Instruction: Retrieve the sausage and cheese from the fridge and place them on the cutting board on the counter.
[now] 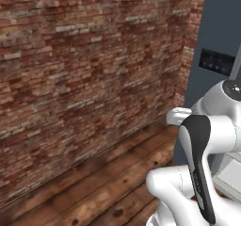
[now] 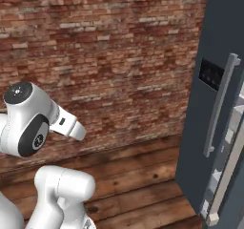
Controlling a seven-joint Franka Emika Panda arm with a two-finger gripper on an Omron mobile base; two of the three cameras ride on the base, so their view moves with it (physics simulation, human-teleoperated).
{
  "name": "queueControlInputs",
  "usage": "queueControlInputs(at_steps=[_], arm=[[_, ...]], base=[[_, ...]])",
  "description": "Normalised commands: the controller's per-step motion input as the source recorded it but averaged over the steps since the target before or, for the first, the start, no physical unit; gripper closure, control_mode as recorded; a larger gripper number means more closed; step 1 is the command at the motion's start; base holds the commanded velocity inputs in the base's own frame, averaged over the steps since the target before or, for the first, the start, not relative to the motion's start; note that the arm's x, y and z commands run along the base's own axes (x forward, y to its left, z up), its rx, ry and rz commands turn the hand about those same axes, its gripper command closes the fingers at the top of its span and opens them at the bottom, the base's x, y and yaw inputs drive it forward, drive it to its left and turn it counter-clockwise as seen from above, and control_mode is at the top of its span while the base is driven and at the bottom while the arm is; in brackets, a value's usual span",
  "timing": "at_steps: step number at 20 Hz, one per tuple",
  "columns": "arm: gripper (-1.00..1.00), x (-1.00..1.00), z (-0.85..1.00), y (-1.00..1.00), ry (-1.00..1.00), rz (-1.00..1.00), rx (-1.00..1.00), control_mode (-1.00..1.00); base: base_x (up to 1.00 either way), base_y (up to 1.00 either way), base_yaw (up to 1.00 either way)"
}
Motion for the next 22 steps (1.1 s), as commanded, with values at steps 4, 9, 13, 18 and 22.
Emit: queueControlInputs(at_steps=[4,9,13,18,22], arm=[[-1.00,0.00,0.00,0.00,0.00,0.00,0.00,1.00],[-1.00,0.00,0.00,0.00,0.00,0.00,0.00,1.00],[-1.00,0.00,0.00,0.00,0.00,0.00,0.00,1.00],[-1.00,0.00,0.00,0.00,0.00,0.00,0.00,1.00],[-1.00,0.00,0.00,0.00,0.00,0.00,0.00,1.00]], base=[[1.00,0.41,-0.58],[1.00,0.42,-0.61],[0.99,0.22,-0.61],[0.64,-0.03,-0.63],[0.14,-0.78,-0.13]])
